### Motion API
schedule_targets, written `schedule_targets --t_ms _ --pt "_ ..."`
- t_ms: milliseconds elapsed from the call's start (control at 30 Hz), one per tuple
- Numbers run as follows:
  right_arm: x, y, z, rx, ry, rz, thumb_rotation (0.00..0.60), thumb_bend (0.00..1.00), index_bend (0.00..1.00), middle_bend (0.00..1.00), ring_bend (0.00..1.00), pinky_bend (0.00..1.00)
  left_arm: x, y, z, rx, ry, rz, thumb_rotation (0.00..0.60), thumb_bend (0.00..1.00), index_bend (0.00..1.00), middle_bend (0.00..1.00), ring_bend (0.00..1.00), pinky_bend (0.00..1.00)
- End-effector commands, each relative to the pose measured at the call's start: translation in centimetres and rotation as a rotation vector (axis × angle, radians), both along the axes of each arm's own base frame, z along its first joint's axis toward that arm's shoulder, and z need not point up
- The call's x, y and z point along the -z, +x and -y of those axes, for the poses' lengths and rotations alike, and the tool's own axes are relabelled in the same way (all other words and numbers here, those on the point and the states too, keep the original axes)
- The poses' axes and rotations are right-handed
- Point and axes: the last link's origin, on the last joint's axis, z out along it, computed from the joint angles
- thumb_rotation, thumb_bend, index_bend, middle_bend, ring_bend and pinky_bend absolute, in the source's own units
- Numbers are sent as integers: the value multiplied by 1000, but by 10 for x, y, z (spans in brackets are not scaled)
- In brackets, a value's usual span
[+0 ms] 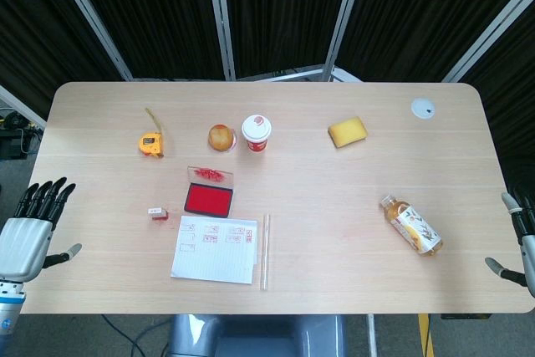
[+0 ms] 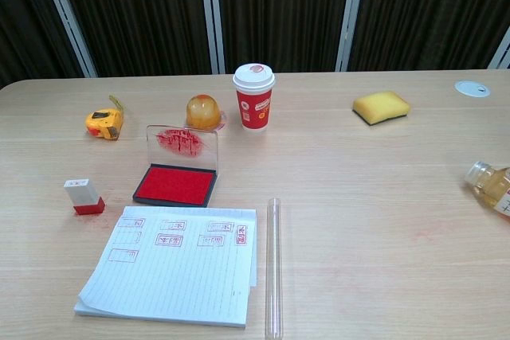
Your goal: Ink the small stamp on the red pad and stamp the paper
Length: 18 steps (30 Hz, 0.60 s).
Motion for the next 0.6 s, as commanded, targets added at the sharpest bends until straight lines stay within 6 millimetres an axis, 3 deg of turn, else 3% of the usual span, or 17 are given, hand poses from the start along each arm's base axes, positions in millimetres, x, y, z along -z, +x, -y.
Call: schedule_targets --t_ms 33,133,167,333,400,600 --pt "0 0 0 -1 -1 0 600 0 0 0 0 0 0 0 0 1 2 -1 600 0 0 0 0 30" --pt "0 0 -1 0 0 -1 600 0 0 0 0 0 0 -1 0 2 2 -5 600 0 0 0 2 44" --pt "0 0 -1 -1 2 -2 600 0 0 0 0 0 0 -1 -1 8 4 -8 600 0 0 0 33 92" --pt "-1 1 0 -1 0 -2 600 0 0 0 0 0 12 1 -12 46 3 -18 600 0 0 0 494 624" --pt "-1 1 0 3 -2 -3 600 0 0 0 0 0 22 4 -21 53 -17 -7 600 0 0 0 619 726" --pt "-2 -3 5 34 -12 -14 600 0 0 0 0 0 68 21 -53 33 -101 28 600 0 19 5 764 838"
